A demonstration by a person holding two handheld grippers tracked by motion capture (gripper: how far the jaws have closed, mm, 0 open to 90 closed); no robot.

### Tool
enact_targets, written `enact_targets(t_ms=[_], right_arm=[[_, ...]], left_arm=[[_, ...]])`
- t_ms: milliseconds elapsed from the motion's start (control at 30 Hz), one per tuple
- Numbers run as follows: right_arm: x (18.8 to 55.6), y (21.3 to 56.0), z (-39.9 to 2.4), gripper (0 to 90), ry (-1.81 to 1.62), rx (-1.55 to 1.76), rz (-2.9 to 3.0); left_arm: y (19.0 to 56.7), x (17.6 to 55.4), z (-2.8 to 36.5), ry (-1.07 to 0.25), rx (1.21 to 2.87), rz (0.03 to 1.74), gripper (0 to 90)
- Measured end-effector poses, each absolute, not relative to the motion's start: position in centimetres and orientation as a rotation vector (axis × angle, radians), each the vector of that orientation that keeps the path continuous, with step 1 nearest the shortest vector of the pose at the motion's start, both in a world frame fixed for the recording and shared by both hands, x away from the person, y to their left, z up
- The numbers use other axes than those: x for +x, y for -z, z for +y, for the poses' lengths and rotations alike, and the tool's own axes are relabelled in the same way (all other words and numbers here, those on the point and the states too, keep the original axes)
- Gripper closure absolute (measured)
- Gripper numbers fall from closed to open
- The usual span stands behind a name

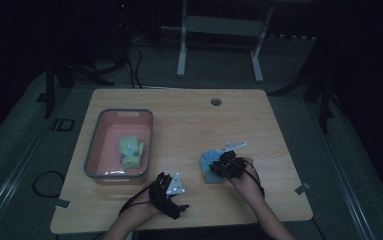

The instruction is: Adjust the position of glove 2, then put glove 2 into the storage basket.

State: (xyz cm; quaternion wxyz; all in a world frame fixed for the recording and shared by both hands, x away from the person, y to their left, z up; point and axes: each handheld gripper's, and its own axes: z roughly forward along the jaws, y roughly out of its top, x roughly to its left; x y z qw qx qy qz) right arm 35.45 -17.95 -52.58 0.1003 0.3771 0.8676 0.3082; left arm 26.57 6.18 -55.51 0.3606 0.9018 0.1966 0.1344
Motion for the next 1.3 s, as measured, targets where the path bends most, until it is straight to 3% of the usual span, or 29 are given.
enact_targets(t_ms=[100,200,667,933,1167,1300], right_arm=[[35.4,51.7,-18.7,61.7,-0.96,1.1,2.558],[35.4,51.0,-19.7,53.7,-1.013,1.041,2.543],[37.4,50.2,-23.9,52.3,-1.077,1.034,2.5],[39.4,51.6,-22.8,46.2,-1.1,1.084,2.532],[40.8,53.3,-21.2,42.1,-1.038,1.092,2.589],[41.1,54.2,-20.8,40.3,-1.003,1.088,2.61]], left_arm=[[54.7,26.8,6.2,-0.361,2.229,0.532,9.8],[53.6,26.7,5.5,-0.344,2.246,0.617,10.7],[52.7,28.0,-0.5,-0.434,2.241,0.368,20.1],[54.2,30.0,-2.4,-0.439,2.272,0.25,33.8],[55.2,30.9,-3.4,-0.448,2.351,0.227,34.0],[55.4,31.2,-3.6,-0.495,2.367,0.231,43.8]])
